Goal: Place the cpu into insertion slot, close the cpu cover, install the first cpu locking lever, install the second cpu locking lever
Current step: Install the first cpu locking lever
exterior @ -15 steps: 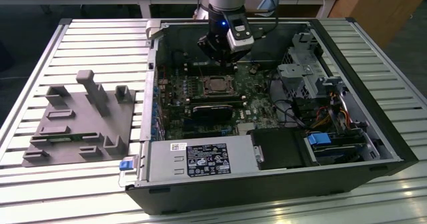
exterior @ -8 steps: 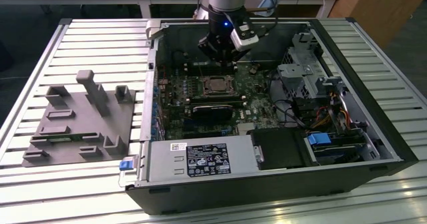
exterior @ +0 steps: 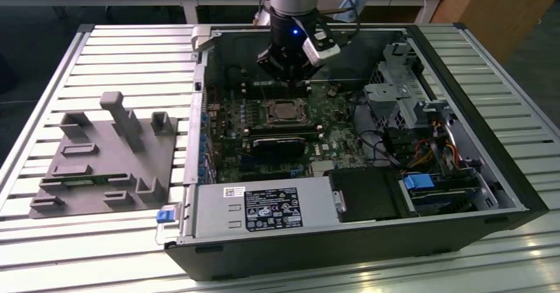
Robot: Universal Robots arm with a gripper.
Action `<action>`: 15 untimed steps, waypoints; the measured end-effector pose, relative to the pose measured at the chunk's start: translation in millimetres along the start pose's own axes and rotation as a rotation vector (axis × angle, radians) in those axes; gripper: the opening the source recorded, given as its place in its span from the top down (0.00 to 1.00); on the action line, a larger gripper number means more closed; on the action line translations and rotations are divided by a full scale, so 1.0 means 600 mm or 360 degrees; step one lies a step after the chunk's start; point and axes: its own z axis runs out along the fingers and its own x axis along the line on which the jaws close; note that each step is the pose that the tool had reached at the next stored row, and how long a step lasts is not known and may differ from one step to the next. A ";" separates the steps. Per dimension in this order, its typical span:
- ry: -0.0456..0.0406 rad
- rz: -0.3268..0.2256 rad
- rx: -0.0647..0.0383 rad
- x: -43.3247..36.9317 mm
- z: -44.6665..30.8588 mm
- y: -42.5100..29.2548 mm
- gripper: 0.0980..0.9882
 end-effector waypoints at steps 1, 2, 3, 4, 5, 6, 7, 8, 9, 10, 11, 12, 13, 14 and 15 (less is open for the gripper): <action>0.0000 0.0000 0.0000 0.005 0.000 0.000 0.99; 0.0000 0.0000 0.0000 0.010 0.000 -0.001 0.99; 0.0000 0.0000 0.0000 0.013 0.000 -0.001 0.99; 0.0000 0.0000 0.0000 0.016 0.000 -0.001 0.99; 0.0000 0.0000 0.0000 0.020 0.000 -0.001 0.99; 0.0000 0.0000 0.0000 0.022 0.000 -0.001 0.99; 0.0003 0.0000 0.0000 0.024 0.001 -0.001 0.99; 0.0013 -0.0001 0.0001 0.025 0.001 -0.001 0.99; 0.0025 -0.0002 0.0002 0.026 0.002 -0.002 0.99; 0.0039 -0.0002 0.0003 0.026 0.002 -0.002 0.99; 0.0052 -0.0003 0.0003 0.027 0.003 -0.002 0.99; 0.0060 -0.0003 0.0004 0.029 0.003 -0.002 0.99; 0.0061 -0.0004 0.0004 0.032 0.003 -0.002 0.99; 0.0061 -0.0004 0.0004 0.036 0.003 -0.002 0.99; 0.0061 -0.0004 0.0004 0.039 0.003 -0.002 0.99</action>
